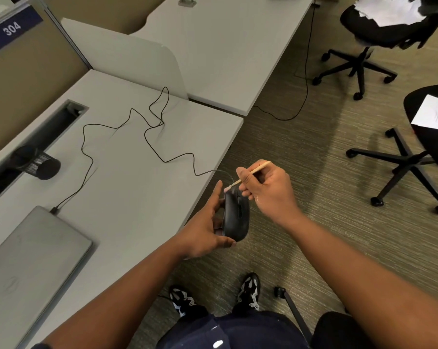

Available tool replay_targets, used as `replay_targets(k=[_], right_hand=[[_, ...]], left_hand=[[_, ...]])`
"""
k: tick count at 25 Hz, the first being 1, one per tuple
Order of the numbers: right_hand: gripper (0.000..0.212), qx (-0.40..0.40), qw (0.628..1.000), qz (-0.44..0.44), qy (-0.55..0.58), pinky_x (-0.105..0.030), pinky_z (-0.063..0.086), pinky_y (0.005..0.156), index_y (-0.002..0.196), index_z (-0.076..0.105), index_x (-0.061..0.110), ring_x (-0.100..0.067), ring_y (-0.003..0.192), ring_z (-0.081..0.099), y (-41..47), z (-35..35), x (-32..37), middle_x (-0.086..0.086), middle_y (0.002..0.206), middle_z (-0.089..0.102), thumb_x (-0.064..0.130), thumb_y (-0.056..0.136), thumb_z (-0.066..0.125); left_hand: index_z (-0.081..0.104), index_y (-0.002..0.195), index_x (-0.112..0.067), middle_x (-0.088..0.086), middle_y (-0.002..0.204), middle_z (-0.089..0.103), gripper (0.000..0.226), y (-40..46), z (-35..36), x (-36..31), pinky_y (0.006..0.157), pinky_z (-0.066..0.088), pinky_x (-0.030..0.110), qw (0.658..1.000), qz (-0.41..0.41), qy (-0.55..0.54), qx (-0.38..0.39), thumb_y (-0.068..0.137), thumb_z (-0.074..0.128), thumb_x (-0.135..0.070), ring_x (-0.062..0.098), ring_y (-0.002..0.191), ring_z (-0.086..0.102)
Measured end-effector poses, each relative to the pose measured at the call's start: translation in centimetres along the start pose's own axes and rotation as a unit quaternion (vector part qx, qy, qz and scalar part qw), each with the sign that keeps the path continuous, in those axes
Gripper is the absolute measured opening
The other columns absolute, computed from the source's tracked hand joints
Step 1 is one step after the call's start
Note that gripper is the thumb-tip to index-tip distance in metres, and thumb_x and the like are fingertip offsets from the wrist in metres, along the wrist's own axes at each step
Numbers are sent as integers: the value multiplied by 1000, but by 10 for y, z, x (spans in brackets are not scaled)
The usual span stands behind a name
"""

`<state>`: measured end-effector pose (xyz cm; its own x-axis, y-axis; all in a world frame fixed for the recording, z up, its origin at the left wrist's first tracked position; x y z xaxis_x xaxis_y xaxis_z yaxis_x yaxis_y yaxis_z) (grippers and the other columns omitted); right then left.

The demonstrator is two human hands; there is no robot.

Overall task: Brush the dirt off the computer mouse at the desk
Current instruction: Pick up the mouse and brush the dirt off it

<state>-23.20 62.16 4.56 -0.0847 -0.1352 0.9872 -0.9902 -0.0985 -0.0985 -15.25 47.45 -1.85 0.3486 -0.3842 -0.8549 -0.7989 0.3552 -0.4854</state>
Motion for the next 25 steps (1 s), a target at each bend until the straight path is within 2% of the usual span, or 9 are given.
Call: replay_targets(k=[4,8,11,13,16,19,20,23,25], right_hand=[[26,-22,993,-62,-95,-41,62,63,87,69,14,-12,64,73,0,-2,12,3,70,74,38,97,70],[28,-76,996,-56,-3,-48,60,61,88,68,17,-25,65,72,0,-16,7,-6,72,74,45,95,69],[30,-59,991,15,116,-29,53,54,94,64,3,-20,59,65,5,-17,-5,-14,72,70,33,99,68],[33,-24,987,70,140,-26,49,53,98,64,-2,-19,57,62,7,-10,-16,-14,72,70,31,98,68],[40,-24,996,65,61,-31,52,54,95,67,-3,-18,57,66,10,-14,-16,-11,71,72,36,97,71],[35,-47,993,-36,-103,-37,58,57,83,69,11,-21,59,71,11,-23,6,-5,68,74,43,97,69],[34,-41,993,-43,-102,-38,59,58,83,69,12,-22,60,71,11,-22,8,-6,68,74,43,96,69],[32,15,997,39,59,-34,55,58,89,69,6,-26,63,69,11,-3,-2,-12,74,75,37,95,72],[31,9,999,43,17,-35,56,59,88,70,8,-25,63,71,13,-3,-6,-10,74,76,38,95,72]], left_hand=[[-17,161,-54,-4,175,18,143,3,1,0,102,60,40,1000,3,-2,6,81,85,7,-4,124,63],[-13,160,-58,-4,175,19,142,3,-1,-2,102,60,47,1000,5,-12,2,81,85,6,14,138,58],[-13,161,-54,-2,175,18,140,3,-3,-3,103,59,46,1000,6,-16,1,81,84,7,9,135,58],[-14,162,-53,-1,176,16,139,3,-2,-5,103,59,42,1000,7,-18,5,82,83,7,3,134,57],[-14,162,-54,-3,176,16,140,4,-2,-3,104,59,42,1000,1,-24,2,83,83,8,5,138,51],[-14,162,-52,-2,176,14,139,4,-1,-1,100,61,39,999,-1,-42,5,83,82,10,-9,126,54],[-14,162,-52,-2,176,14,139,5,-2,-1,100,61,38,999,-1,-41,5,83,82,10,-10,124,56],[-13,163,-52,-4,176,15,138,6,-3,-2,99,61,38,999,5,-32,1,83,82,9,-12,125,52],[-13,162,-53,-4,176,14,138,6,-3,-2,98,62,38,999,5,-33,2,83,82,10,-8,128,52]])
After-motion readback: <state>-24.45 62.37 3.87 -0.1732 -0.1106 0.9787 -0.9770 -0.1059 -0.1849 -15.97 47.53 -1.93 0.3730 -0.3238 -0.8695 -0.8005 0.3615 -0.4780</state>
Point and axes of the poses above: each hand's wrist, its own y-axis towards the middle knuckle, its own z-axis out of the palm, x = y × z, the point moved 10 cm from there along y, towards the middle knuckle
